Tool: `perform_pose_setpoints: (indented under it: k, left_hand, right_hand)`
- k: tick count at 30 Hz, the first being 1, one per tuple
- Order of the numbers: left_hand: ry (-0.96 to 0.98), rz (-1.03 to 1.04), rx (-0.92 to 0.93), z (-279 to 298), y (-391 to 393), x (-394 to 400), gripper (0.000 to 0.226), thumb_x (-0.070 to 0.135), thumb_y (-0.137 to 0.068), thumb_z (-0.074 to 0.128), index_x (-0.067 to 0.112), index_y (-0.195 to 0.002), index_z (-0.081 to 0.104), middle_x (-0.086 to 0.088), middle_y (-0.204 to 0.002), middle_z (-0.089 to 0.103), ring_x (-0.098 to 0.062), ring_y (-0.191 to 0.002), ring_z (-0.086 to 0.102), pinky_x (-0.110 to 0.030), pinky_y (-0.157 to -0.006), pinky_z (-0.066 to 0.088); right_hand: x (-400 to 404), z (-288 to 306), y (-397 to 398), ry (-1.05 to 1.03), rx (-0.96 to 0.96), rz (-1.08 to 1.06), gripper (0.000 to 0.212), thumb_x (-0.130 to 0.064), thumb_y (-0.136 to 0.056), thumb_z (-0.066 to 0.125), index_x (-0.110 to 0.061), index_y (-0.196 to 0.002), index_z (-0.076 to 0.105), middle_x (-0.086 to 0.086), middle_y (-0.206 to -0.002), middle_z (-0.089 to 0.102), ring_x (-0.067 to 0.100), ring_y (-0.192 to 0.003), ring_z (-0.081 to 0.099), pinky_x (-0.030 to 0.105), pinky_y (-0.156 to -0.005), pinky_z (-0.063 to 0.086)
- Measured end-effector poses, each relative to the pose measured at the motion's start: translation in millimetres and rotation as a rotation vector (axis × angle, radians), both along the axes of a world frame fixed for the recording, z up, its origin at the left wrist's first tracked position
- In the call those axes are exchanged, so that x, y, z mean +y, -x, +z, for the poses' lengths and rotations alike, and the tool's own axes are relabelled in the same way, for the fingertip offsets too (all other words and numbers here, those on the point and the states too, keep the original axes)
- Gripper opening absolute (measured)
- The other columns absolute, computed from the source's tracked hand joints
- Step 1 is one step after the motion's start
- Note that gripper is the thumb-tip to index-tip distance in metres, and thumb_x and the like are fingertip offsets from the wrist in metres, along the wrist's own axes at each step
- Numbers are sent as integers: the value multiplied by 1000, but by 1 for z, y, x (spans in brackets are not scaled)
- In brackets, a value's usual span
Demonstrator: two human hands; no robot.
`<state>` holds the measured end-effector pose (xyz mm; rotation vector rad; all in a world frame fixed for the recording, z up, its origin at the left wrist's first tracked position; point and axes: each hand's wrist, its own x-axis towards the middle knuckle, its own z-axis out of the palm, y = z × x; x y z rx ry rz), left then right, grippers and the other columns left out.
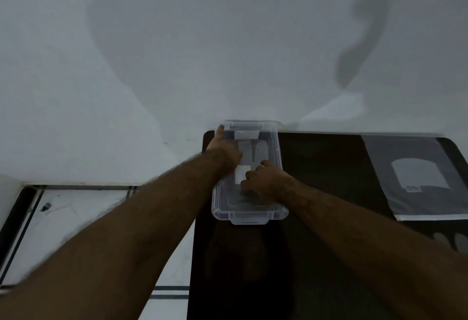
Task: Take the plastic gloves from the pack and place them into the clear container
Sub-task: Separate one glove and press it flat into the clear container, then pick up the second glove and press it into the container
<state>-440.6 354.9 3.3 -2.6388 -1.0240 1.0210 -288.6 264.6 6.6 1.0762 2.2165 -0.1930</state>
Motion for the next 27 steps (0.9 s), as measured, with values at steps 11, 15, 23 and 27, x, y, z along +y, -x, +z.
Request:
perform_pose_setpoints:
  k: [11,15,23,27]
  left_hand:
    - [-45,164,-484,71,7,-77,37,24,-94,54,25,-128,69,-5,-123,73,-29,-129,62,-65,-128,9]
    - [-19,199,-685,88,-11,-138,25,26,-101,49,24,-115,70,-1,-97,76,-24,-92,71,-49,-112,42]
    - [314,274,-877,80,-105,-264,17,36,-105,54,28,-107,69,8,-95,69,-9,-86,62,-33,-81,50]
    - [438,265,-811,62,-167,-315,19,40,-104,56,33,-115,69,9,-109,72,-10,-100,66,-31,-88,49]
  right_hand:
    - [-77,70,-46,-279,411,-350,29,-42,-104,57,-28,-126,70,-2,-121,75,18,-119,68,54,-130,15]
    - [-148,80,-94,-309,473,-407,25,-38,-101,60,-26,-119,73,-4,-118,75,15,-119,68,48,-131,16]
    - [-288,54,-209,-228,462,-539,28,-36,-102,62,-24,-125,72,-1,-129,73,18,-127,65,40,-130,18]
    - [-355,42,-283,-146,426,-685,32,-40,-106,58,-31,-137,64,-5,-143,65,13,-138,54,40,-128,22]
